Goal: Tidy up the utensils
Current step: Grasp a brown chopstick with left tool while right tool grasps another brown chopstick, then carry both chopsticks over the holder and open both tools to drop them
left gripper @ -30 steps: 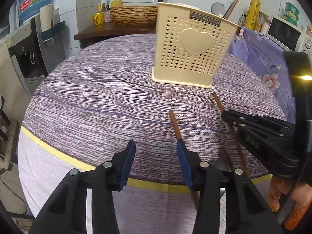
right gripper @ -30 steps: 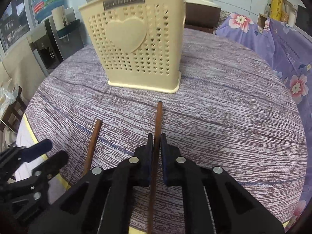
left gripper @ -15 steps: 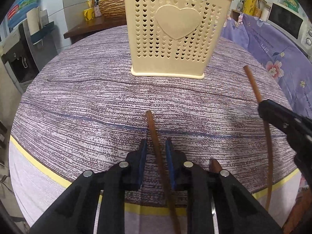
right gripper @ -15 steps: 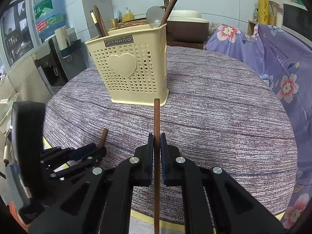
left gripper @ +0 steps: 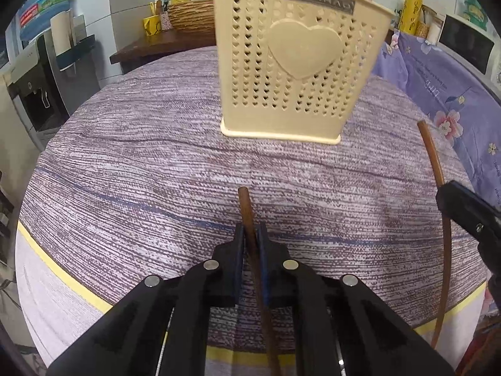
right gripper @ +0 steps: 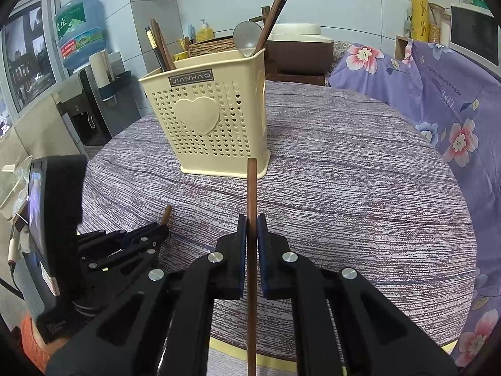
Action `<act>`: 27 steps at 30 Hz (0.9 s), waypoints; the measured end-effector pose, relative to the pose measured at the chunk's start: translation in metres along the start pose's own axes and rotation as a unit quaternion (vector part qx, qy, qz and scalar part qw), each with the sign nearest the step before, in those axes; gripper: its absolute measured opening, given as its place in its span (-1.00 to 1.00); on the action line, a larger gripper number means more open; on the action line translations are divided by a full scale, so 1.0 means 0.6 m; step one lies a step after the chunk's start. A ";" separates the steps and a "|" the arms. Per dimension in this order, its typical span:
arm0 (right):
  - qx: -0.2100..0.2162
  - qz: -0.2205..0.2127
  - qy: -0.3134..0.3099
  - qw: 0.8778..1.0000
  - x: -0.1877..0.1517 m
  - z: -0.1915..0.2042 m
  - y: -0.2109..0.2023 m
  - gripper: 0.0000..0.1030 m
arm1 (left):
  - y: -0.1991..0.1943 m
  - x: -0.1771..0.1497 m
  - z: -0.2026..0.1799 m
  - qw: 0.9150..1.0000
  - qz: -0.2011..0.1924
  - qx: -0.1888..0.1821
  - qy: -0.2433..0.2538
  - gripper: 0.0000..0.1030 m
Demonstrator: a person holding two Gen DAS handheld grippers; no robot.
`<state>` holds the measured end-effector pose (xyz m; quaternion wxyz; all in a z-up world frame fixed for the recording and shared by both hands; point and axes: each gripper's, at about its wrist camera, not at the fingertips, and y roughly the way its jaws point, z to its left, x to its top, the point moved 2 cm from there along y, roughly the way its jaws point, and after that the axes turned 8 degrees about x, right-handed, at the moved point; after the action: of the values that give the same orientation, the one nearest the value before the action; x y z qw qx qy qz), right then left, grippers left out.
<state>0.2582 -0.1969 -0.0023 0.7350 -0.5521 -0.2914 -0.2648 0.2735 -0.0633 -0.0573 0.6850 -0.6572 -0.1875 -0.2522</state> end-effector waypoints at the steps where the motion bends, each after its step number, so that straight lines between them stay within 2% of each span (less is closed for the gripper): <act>1: 0.003 -0.003 0.001 1.000 0.001 -0.002 -0.003 -0.85 | -0.006 0.007 0.007 1.000 -0.005 -0.002 -0.004 -0.82; 6: 0.015 -0.023 0.010 1.000 0.022 -0.011 -0.029 -0.85 | -0.060 0.037 0.038 0.998 -0.050 -0.015 -0.021 -0.84; 15: 0.028 -0.095 -0.001 0.995 0.089 -0.014 -0.123 -0.85 | -0.190 0.099 0.084 0.987 -0.151 -0.031 -0.046 -0.84; 20: 0.026 -0.115 -0.008 0.993 0.127 -0.017 -0.148 -0.85 | -0.215 0.126 0.089 0.983 -0.174 -0.029 -0.046 -0.85; 27: 0.019 -0.114 -0.023 0.993 0.149 -0.010 -0.145 -0.85 | -0.217 0.143 0.086 0.981 -0.184 -0.027 -0.048 -0.85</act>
<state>0.2592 -0.2307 0.1179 0.7034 -0.5072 -0.3742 -0.3286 0.2692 -0.0218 0.1017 0.5994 -0.6410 -0.3313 -0.3466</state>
